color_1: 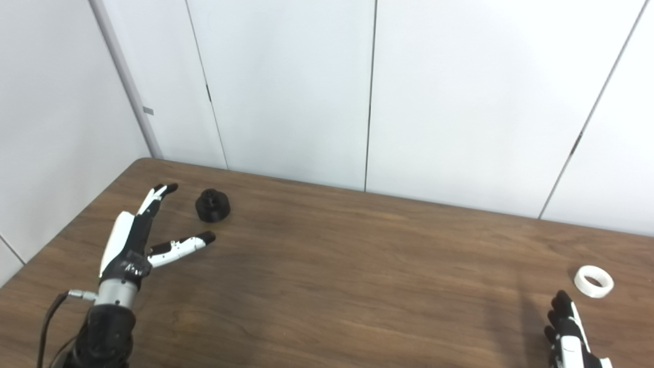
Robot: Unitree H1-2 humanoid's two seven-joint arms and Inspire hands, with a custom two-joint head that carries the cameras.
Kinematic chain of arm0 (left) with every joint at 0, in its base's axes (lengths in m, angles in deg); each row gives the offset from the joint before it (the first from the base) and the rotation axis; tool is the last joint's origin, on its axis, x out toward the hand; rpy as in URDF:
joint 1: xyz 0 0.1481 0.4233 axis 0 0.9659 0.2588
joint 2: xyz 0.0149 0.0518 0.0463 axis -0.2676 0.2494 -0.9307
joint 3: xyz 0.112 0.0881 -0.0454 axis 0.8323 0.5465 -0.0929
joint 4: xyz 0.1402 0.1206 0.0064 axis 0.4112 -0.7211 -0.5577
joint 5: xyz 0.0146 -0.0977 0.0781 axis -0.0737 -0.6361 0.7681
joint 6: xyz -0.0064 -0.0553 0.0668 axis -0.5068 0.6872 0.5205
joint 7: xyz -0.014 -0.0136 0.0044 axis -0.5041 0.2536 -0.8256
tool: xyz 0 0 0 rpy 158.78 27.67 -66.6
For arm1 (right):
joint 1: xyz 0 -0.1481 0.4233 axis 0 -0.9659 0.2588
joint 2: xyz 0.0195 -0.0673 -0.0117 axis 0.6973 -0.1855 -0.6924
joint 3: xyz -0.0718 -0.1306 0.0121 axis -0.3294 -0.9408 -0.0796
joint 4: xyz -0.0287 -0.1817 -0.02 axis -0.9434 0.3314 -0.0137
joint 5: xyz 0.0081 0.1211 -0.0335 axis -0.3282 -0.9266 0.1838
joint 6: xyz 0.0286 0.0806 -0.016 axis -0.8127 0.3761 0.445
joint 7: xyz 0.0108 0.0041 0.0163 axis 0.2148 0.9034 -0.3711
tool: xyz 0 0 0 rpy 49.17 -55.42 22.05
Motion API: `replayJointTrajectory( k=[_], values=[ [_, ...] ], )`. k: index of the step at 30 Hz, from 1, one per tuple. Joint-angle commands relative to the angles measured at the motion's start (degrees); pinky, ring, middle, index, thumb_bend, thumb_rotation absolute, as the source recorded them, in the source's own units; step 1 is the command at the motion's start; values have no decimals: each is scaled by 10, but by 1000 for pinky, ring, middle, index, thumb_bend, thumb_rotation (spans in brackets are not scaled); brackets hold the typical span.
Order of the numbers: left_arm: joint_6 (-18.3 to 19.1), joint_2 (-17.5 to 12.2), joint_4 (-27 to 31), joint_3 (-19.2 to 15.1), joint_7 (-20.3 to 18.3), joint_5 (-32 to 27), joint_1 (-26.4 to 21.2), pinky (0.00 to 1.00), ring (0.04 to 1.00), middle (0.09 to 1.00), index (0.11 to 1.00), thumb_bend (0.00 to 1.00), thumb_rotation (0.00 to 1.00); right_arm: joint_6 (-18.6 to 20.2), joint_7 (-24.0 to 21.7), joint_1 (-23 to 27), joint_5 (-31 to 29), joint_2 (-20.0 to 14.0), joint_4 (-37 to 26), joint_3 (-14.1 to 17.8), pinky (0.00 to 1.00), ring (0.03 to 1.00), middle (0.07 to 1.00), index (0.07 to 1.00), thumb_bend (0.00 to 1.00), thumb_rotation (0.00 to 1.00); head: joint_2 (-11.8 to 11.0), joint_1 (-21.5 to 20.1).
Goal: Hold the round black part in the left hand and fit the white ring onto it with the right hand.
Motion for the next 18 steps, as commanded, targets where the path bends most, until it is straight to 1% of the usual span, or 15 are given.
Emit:
replayJointTrajectory(
  k=[1,5,7,10,14,18],
  values=[
    [-3,-30,-11,-4,6,17,-32,1000,1000,1000,907,981,402,-24,-1,11,-5,0,-15,3,1000,1000,999,1000,415,1000,1,1],
    [4,-48,-57,1,8,24,-61,1000,1000,1000,900,996,399,-23,-1,11,-3,0,-17,1,1000,1000,1000,1000,420,1000,2,0],
    [13,-60,-84,10,9,37,-79,1000,1000,1000,899,1000,412,-21,-1,11,-2,1,-20,1,1000,1000,1000,1000,404,1000,2,0],
    [16,-73,-125,21,11,49,-104,1000,1000,1000,892,1000,420,-16,1,10,1,2,-27,-1,1000,1000,1000,1000,401,1000,3,-2],
    [14,-91,-186,48,22,77,-135,1000,1000,1000,888,1000,453,-10,1,10,0,4,-33,-2,1000,1000,998,1000,409,1000,5,-4],
    [18,-98,-232,69,29,97,-160,1000,1000,1000,882,1000,477,-2,4,8,3,6,-41,-2,1000,1000,998,1000,416,1000,6,-6]
  ],
)
